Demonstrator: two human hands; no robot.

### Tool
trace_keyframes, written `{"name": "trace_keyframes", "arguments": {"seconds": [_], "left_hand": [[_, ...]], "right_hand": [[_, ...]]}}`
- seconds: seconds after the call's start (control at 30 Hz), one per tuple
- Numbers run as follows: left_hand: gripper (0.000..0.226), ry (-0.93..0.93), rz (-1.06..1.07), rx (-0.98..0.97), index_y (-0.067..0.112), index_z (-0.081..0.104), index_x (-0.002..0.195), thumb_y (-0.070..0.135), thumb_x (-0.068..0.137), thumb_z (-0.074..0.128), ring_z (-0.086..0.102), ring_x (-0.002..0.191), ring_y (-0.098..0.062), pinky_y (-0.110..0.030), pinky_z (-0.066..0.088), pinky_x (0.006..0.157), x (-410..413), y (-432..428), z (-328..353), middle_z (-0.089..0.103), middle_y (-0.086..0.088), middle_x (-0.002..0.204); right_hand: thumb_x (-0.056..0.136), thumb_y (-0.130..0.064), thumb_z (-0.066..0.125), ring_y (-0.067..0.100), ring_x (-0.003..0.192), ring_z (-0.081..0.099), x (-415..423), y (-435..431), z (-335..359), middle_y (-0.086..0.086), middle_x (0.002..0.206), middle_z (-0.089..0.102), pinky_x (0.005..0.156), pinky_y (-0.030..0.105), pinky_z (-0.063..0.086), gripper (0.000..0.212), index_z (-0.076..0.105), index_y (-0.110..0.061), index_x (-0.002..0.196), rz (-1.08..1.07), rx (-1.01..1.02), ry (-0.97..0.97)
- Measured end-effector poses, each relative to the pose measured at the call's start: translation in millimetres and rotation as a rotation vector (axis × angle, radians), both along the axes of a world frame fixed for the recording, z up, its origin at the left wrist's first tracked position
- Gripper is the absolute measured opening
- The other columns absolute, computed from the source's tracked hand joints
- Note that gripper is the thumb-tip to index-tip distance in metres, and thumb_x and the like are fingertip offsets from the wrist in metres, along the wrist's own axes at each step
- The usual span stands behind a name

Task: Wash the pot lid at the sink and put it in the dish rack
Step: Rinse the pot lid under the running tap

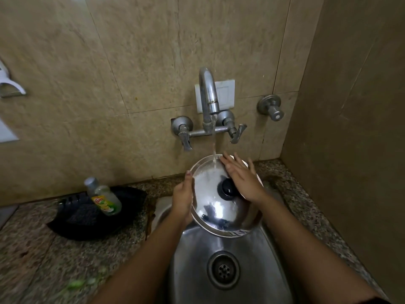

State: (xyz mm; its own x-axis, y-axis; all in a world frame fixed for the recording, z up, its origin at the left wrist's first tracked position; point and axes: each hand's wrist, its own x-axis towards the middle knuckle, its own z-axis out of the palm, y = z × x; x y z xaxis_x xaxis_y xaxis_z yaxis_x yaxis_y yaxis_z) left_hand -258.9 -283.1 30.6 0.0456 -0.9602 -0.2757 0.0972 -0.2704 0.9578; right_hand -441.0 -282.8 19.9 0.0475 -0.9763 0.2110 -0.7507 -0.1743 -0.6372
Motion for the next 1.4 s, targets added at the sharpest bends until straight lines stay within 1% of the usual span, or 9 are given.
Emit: {"name": "trace_keyframes", "arguments": {"seconds": [0.1,0.3,0.43,0.63,0.83,0.97,1.13,1.27,1.4], "left_hand": [[0.042,0.011,0.024,-0.030,0.011,0.067,0.082,0.044,0.096,0.044,0.066,0.076,-0.029,-0.041,0.055,0.078,0.7,-7.0,2.3,0.070,-0.012,0.081],[0.042,0.058,0.080,-0.079,0.010,0.070,0.077,0.042,0.095,0.049,0.067,0.074,-0.025,-0.037,0.054,0.075,-2.5,-10.6,3.3,0.072,-0.008,0.074],[0.042,0.038,0.112,-0.019,0.010,0.067,0.082,0.045,0.094,0.047,0.064,0.071,-0.025,-0.033,0.053,0.071,15.4,-15.1,-0.8,0.068,-0.010,0.078],[0.039,0.034,0.046,-0.034,0.009,0.068,0.091,0.043,0.095,0.048,0.066,0.077,-0.027,-0.036,0.054,0.075,23.2,-15.7,-1.7,0.070,-0.010,0.083],[0.040,0.081,0.075,-0.039,0.009,0.068,0.091,0.047,0.091,0.053,0.067,0.084,-0.032,-0.044,0.055,0.083,29.1,-27.9,9.6,0.071,-0.014,0.089],[0.039,0.000,0.040,-0.077,0.011,0.067,0.083,0.045,0.093,0.051,0.066,0.078,-0.029,-0.039,0.054,0.075,34.2,-25.4,11.6,0.070,-0.013,0.085],[0.039,-0.075,-0.074,-0.093,0.006,0.070,0.080,0.041,0.090,0.057,0.063,0.079,-0.033,-0.051,0.053,0.080,25.7,-18.8,3.1,0.069,-0.024,0.087],[0.035,-0.092,-0.148,-0.131,0.008,0.073,0.082,0.038,0.091,0.058,0.066,0.077,-0.031,-0.045,0.054,0.077,27.3,-20.4,0.2,0.073,-0.019,0.084],[0.046,-0.238,-0.241,-0.223,0.001,0.068,0.078,0.044,0.088,0.059,0.057,0.062,-0.023,-0.036,0.047,0.063,21.8,-18.9,5.6,0.062,-0.015,0.068]], "right_hand": [[0.103,-0.039,0.024,0.016,0.149,0.003,13.4,-11.1,19.9,-0.003,0.162,0.006,0.121,0.041,0.004,0.052,0.018,-0.022,0.151,0.041,0.084,0.199],[0.094,-0.036,0.029,0.020,0.145,0.024,74.5,36.6,-10.6,0.006,0.156,0.031,0.118,0.047,0.014,0.060,0.027,-0.013,0.149,0.015,-0.257,0.627],[0.099,-0.036,0.036,0.011,0.148,0.012,35.5,58.6,-42.7,-0.007,0.160,0.014,0.118,0.040,0.004,0.058,0.015,-0.025,0.152,0.277,-0.273,0.597],[0.101,-0.038,0.025,0.011,0.146,0.016,-19.7,49.4,-54.4,-0.014,0.154,0.025,0.118,0.039,0.012,0.049,0.019,-0.036,0.150,0.356,-0.325,0.610],[0.098,-0.027,0.036,0.020,0.138,0.036,-19.5,22.3,-41.1,0.001,0.144,0.049,0.114,0.042,0.028,0.039,0.047,-0.021,0.136,0.318,-0.548,0.457],[0.097,-0.036,0.031,0.019,0.135,0.037,-20.0,5.8,-31.3,0.007,0.139,0.051,0.108,0.052,0.033,0.044,0.047,-0.021,0.135,-0.139,-0.383,0.116],[0.099,-0.048,0.031,0.014,0.148,0.007,8.6,-30.4,6.6,-0.003,0.160,0.017,0.118,0.044,0.008,0.056,0.017,-0.030,0.151,0.126,-0.076,0.196],[0.098,-0.049,0.036,0.020,0.140,0.027,23.0,-38.0,25.2,0.003,0.150,0.037,0.114,0.046,0.020,0.053,0.030,-0.027,0.146,0.206,-0.033,0.288],[0.098,-0.038,0.033,0.021,0.106,0.052,36.0,-33.5,23.4,0.005,0.112,0.059,0.090,0.042,0.042,0.037,0.056,-0.020,0.123,0.283,-0.269,0.329]]}}
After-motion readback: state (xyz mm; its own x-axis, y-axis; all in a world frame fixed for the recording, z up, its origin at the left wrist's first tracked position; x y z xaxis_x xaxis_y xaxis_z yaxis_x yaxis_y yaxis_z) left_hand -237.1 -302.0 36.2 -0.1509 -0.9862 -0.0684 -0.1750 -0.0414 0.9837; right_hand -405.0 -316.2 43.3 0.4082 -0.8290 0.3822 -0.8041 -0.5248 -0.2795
